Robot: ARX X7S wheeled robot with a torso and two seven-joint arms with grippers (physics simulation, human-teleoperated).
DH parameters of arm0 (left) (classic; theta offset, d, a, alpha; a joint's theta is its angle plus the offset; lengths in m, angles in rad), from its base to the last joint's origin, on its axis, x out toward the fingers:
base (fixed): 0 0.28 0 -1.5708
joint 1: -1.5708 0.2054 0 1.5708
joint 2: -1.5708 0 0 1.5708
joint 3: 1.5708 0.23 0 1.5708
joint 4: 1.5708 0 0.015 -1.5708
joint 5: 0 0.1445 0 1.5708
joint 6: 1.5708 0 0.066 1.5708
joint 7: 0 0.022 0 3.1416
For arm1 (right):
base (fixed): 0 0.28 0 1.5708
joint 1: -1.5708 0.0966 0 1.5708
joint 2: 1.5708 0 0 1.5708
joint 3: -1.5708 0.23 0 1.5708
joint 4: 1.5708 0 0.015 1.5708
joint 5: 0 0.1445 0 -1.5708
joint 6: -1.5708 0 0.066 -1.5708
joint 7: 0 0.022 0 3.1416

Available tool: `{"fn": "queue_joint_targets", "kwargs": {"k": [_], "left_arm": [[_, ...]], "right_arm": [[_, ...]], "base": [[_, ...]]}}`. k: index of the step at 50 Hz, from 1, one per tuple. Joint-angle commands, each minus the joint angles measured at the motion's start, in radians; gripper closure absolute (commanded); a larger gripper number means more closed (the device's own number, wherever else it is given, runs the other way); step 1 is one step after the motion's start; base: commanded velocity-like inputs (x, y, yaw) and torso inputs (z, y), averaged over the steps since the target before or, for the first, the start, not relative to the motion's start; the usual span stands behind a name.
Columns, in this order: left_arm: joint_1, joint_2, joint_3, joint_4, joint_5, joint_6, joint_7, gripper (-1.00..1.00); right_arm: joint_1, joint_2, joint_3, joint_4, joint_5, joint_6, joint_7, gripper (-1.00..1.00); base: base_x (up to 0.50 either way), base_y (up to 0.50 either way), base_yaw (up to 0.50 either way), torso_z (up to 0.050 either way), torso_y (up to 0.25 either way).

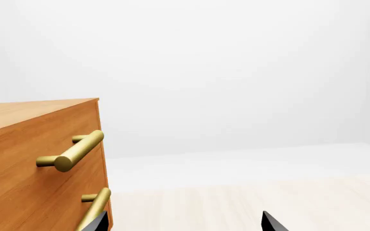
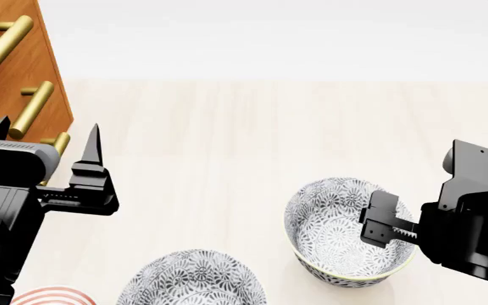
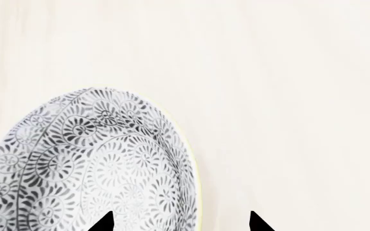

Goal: Stack the bowl at the front on the bowl in the middle.

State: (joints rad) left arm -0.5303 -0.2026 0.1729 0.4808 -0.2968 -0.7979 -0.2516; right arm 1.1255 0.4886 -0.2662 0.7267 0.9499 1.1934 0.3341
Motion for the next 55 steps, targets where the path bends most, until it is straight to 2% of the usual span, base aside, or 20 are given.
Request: {"fn": "queue_joint_targets", "kwargs": {"k": [1, 15, 28, 29, 43, 55], "left_arm": [[0.0, -0.004, 0.007, -0.004, -0.003, 0.004, -0.005, -1.0], [-0.007, -0.009, 0.009, -0.002, -0.012, -0.001, -0.012, -1.0], [-0.005, -0.016, 0.017, 0.001, -0.018, 0.004, -0.017, -1.0], [-0.004, -0.016, 0.017, 0.001, -0.018, 0.004, -0.018, -1.0], [0.0, -0.02, 0.028, -0.008, -0.021, 0.015, -0.023, -1.0], [-0.007, -0.027, 0.019, -0.002, -0.037, 0.004, -0.027, -1.0]], "right_arm": [[0.006, -0.016, -0.042, 0.077, -0.035, -0.041, -0.06, -1.0], [0.02, -0.034, -0.076, 0.184, -0.073, -0.085, -0.111, -1.0], [0.008, -0.044, -0.103, 0.184, -0.087, -0.088, -0.13, -1.0], [0.007, -0.044, -0.104, 0.183, -0.088, -0.09, -0.13, 1.0], [-0.004, -0.038, -0.099, 0.161, -0.081, -0.085, -0.117, 1.0], [0.005, 0.022, 0.056, -0.126, 0.078, 0.119, 0.111, 1.0]], "base": [[0.0, 0.0, 0.0, 0.0, 0.0], [0.0, 0.0, 0.0, 0.0, 0.0], [0.0, 0.0, 0.0, 0.0, 0.0], [0.0, 0.0, 0.0, 0.0, 0.0], [0.0, 0.0, 0.0, 0.0, 0.0], [0.0, 0.0, 0.0, 0.0, 0.0]]}}
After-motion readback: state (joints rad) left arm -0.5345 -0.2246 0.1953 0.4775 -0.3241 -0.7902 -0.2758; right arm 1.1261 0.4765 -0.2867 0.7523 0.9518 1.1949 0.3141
